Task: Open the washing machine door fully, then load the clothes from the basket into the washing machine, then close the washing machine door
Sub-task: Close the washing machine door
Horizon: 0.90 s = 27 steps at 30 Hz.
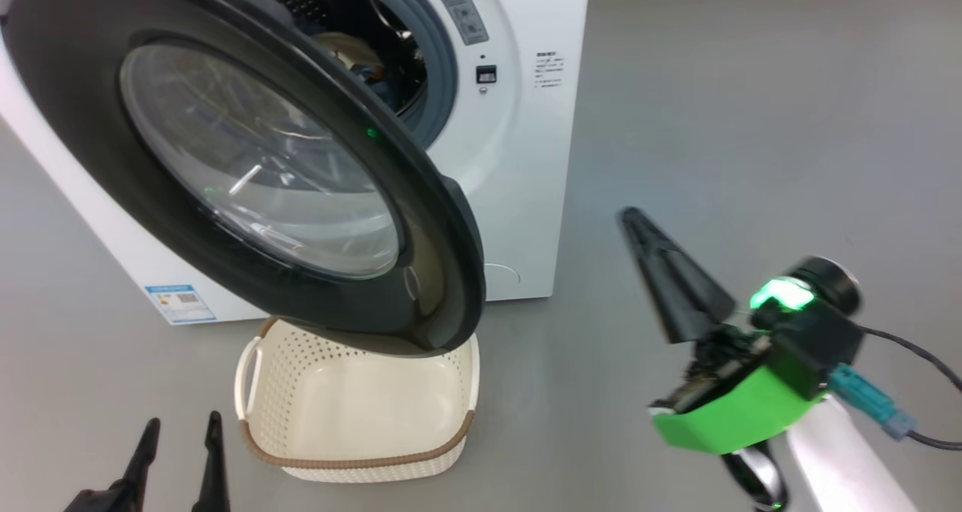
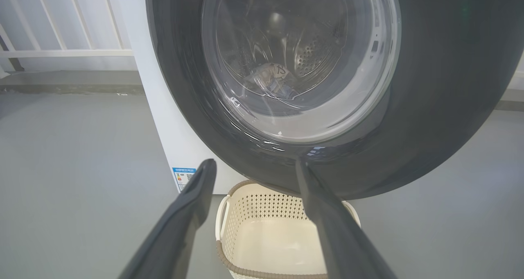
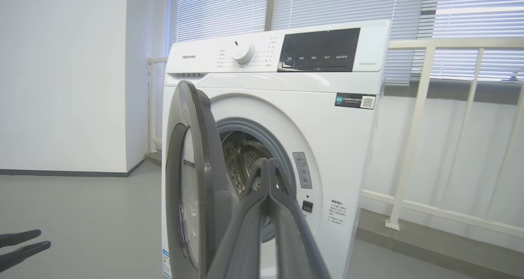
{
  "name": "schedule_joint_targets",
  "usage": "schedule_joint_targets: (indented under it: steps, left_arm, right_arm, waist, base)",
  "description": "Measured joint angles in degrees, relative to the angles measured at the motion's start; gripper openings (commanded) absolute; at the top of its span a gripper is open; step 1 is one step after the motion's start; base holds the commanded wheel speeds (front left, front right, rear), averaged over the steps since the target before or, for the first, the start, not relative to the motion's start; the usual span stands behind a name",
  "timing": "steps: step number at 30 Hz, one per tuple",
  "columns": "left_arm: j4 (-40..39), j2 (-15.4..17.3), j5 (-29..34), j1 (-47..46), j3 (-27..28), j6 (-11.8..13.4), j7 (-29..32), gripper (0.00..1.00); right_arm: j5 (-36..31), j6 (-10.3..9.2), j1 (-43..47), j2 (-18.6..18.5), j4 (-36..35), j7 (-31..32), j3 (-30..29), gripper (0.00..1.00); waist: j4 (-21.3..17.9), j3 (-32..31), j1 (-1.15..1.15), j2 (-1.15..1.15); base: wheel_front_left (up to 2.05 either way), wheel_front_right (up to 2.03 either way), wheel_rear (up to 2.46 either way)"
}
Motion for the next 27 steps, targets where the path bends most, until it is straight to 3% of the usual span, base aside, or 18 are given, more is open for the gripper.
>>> schedule_joint_targets:
  steps: [6,11,27]
  left_arm:
    - [-0.25,-0.02,-0.20,-0.13,-2.00,0.27,0.00,1.00]
    - [-1.09,-0.03,-0.62,-0.98,-4.00,0.53,0.00,1.00]
    - [-3.34,-0.02,-2.13,-2.73,-7.57,1.44,-0.01,1.00]
  right_arm:
    - [1.30,0.00,-4.29,1.37,-1.27,0.00,9.60,0.00]
    - [1.96,0.00,-5.15,2.14,2.64,0.00,15.12,0.00]
    - [4.47,0.00,-6.30,4.00,13.69,0.00,16.70,0.00]
  waist:
    - [1.80,0.18,0.00,0.00]
    - [3.62,0.91,0.00,0.00]
    - [7.75,5.48,0.00,0.00]
  base:
    - [0.00,0.00,0.00]
    - [0.00,0.00,0.00]
    - [0.00,0.00,0.00]
